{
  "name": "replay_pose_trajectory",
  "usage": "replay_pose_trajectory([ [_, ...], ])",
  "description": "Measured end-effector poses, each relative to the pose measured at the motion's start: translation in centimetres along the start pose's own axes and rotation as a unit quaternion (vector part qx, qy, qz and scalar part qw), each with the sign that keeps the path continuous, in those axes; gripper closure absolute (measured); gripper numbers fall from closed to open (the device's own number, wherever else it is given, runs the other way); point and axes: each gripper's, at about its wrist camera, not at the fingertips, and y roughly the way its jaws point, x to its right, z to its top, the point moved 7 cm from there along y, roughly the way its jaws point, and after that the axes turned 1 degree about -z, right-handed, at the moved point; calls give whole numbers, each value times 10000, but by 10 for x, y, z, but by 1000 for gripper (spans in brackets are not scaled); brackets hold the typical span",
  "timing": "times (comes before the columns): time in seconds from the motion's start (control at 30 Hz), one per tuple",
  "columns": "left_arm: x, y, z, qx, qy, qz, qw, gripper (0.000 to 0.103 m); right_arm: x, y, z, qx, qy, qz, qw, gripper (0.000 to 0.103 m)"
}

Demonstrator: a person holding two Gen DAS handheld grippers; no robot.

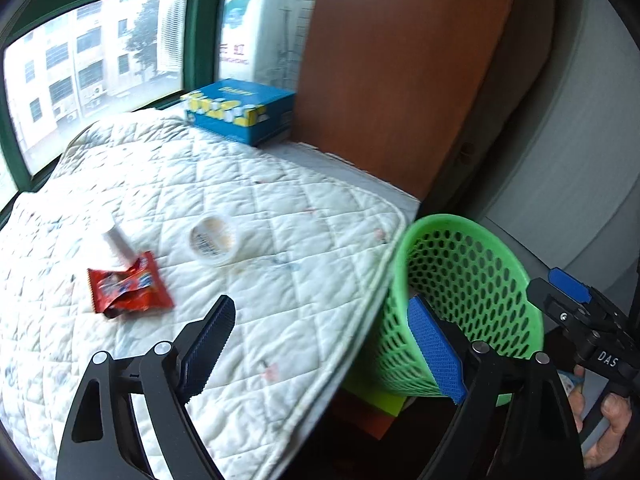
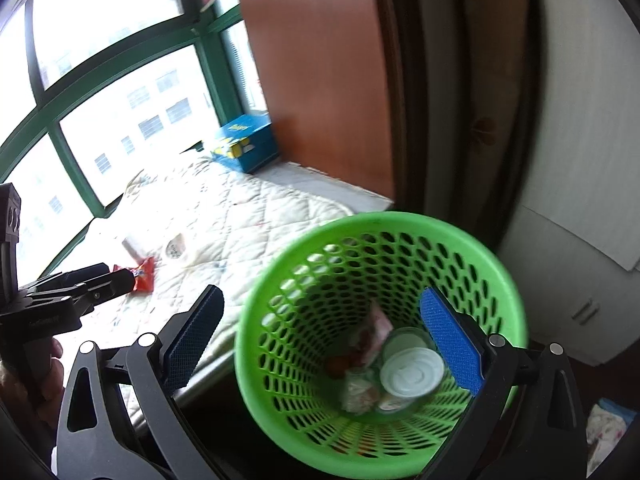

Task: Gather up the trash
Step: 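Move both tools back over the bed toward the red snack wrapper, then close the left tool on the red snack wrapper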

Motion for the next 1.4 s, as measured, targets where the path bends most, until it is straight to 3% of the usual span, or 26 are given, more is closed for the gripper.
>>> replay_pose_trajectory([
  [0.33, -100, -7, -15, -19, -806, 654, 9946, 18, -57, 29, 3, -194, -417, 366, 9983, 6],
  [0.6, -160, 15, -30, -245, -1299, 989, 9863, 15, -91, 48, 1, -315, -597, 576, 9961, 6],
  [1.17, -205, 85, -19, -590, -1714, 1376, 9738, 10, -113, 87, -1, -630, -703, 717, 9929, 6],
  [1.4, -213, 101, -18, -691, -1622, 1749, 9687, 10, -117, 101, -4, -742, -720, 721, 9920, 6],
])
